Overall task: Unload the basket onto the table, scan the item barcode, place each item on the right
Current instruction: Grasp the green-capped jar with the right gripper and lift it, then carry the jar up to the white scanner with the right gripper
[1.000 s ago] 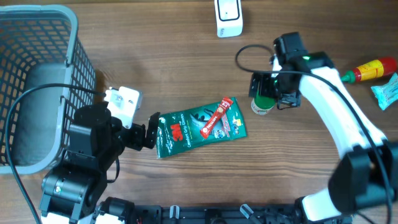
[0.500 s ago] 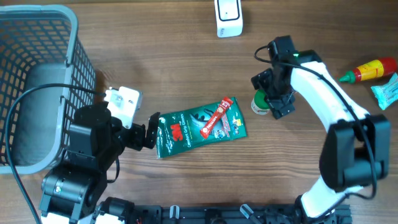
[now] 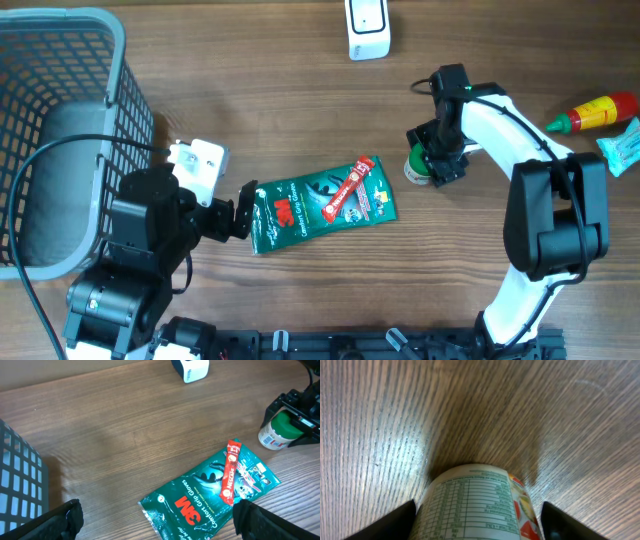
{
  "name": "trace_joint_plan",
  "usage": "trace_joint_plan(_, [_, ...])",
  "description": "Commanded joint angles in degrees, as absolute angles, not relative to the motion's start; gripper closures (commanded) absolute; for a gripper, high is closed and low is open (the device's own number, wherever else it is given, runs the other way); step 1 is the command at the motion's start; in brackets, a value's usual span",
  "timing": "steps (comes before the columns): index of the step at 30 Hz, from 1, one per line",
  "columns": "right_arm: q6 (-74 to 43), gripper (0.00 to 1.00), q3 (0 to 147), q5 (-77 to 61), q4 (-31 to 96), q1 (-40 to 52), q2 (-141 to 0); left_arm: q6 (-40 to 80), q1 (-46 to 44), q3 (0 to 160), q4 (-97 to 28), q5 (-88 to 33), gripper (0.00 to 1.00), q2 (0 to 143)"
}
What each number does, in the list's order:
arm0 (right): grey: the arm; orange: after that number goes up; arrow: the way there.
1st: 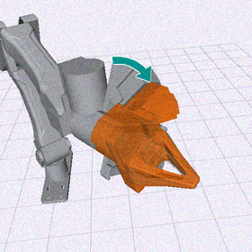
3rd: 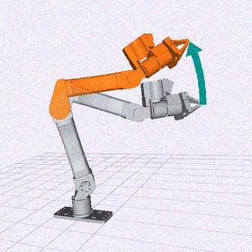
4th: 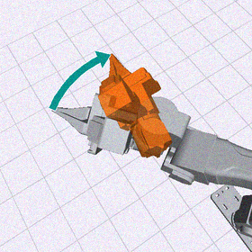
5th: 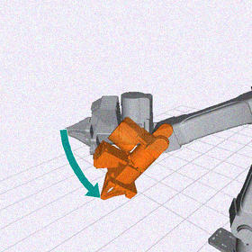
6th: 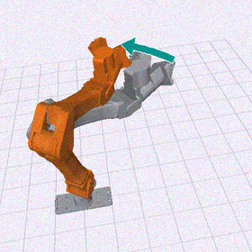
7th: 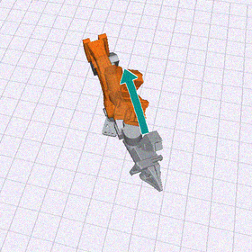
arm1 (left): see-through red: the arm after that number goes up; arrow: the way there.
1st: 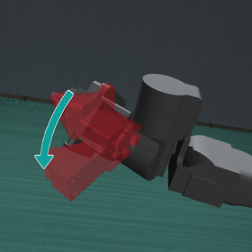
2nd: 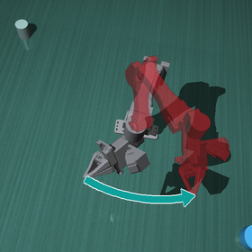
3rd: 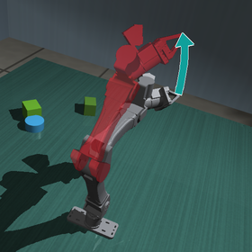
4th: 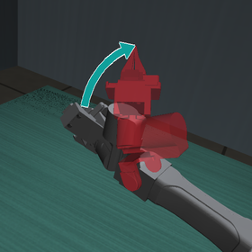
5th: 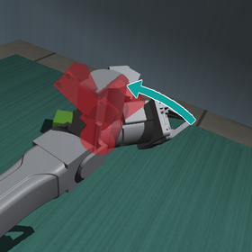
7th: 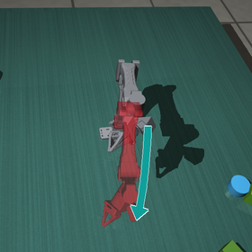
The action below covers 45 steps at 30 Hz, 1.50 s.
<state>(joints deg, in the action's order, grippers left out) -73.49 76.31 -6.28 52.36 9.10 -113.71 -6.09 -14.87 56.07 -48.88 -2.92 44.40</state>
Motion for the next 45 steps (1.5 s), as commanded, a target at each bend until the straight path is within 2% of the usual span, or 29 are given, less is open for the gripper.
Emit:
trace_joint_plan(1, [-71.7,0.33,76.2,-7.7,52.3,9.0,-114.7,-5.7,-14.6,56.0,-48.8,-3.4,0.00,44.3])
trace_joint_plan(6, [-65.4,0.43,76.2,-11.1,52.4,9.0,-114.7,-5.7,-14.6,56.0,-48.8,-3.4,0.00,44.3])
trace_joint_plan(13, [-46.2,0.42,77.4,-24.2,54.8,6.5,-113.1,-5.7,-14.6,56.0,-48.8,-3.4,0.00,44.3])
trace_joint_plan(15, [-37.1,0.43,77.4,-33.0,59.1,4.4,-111.9,-5.7,-14.6,56.0,-48.8,-3.4,0.00,44.3])
trace_joint_plan(21, [-19.1,0.42,77.4,-47.7,72.1,3.3,-111.6,-5.7,-14.6,56.0,-48.8,-3.4,0.00,44.3])
trace_joint_plan(27, [-4.4,0.46,76.9,-49.2,87.7,3.5,-111.5,-5.7,-14.6,56.0,-48.8,-3.4,0.00,44.3])
trace_joint_plan(31, [-5.8,0.45,72.9,-49.6,87.2,6.6,-109.0,-5.7,-14.6,56.0,-48.8,-3.4,0.00,44.3])
trace_joint_plan(37, [-23.7,0.44,62.4,-49.6,74.1,16.8,-100.7,-5.7,-14.6,56.0,-48.8,-3.4,0.00,44.3])
trace_joint_plan(45, [-33.6,0.44,62.3,-44.2,68.4,22.5,-92.2,-5.7,-14.6,56.0,-48.8,-3.4,0.00,44.3])
